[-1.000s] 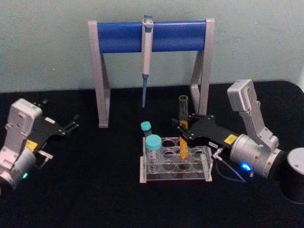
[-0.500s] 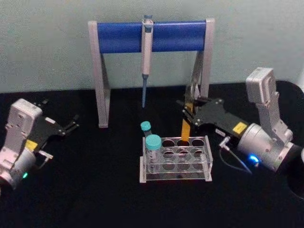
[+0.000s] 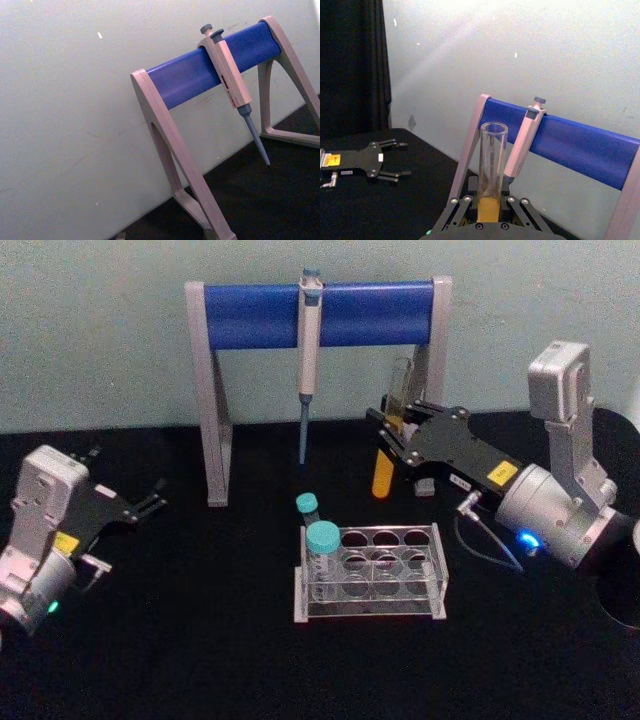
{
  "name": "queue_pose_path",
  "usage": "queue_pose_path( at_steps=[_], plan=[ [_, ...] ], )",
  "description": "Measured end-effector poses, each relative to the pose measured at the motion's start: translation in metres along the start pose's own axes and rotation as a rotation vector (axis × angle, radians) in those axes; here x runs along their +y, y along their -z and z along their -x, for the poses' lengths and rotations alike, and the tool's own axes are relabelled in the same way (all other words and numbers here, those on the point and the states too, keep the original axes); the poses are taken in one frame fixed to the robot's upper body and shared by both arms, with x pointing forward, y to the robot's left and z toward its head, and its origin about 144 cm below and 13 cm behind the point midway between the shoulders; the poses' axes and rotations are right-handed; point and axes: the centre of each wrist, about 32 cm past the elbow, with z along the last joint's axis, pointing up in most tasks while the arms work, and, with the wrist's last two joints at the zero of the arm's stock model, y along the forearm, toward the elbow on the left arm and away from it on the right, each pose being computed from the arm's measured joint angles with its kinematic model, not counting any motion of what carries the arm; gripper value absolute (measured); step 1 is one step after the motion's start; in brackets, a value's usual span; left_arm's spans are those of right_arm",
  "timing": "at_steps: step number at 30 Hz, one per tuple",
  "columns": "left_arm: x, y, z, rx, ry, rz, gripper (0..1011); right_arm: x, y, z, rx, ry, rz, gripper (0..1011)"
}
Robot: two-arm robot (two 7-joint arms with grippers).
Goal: Pick up the test tube from the test tube rack, shake it, then place it back into the test tube rack.
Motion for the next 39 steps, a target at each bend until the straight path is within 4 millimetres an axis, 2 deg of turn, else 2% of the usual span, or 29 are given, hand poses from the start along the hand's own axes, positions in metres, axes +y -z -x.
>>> queue_pose_path(
  at_steps=[10,20,30,34,39],
  plan=[
    [0.000,0.000,0.000,0.000,0.000,0.000,1001,0.008,0.002,-0.005,0.003,0.006,0.003,232],
    [0.000,0.000,0.000,0.000,0.000,0.000,1001,-0.008,0.000,-0.010,-0.030,0.068,0.037,232],
    [0.000,0.000,0.000,0.000,0.000,0.000,1001,-0.029,-0.011,0.003,-0.039,0.014,0.122,232],
    [0.000,0.000,0.000,0.000,0.000,0.000,1001,-0.028,-0.012,0.008,-0.017,-0.032,0.123,232],
    [0.000,0.000,0.000,0.000,0.000,0.000,1001,-0.016,-0.009,0.014,0.055,-0.099,0.093,232]
  ],
)
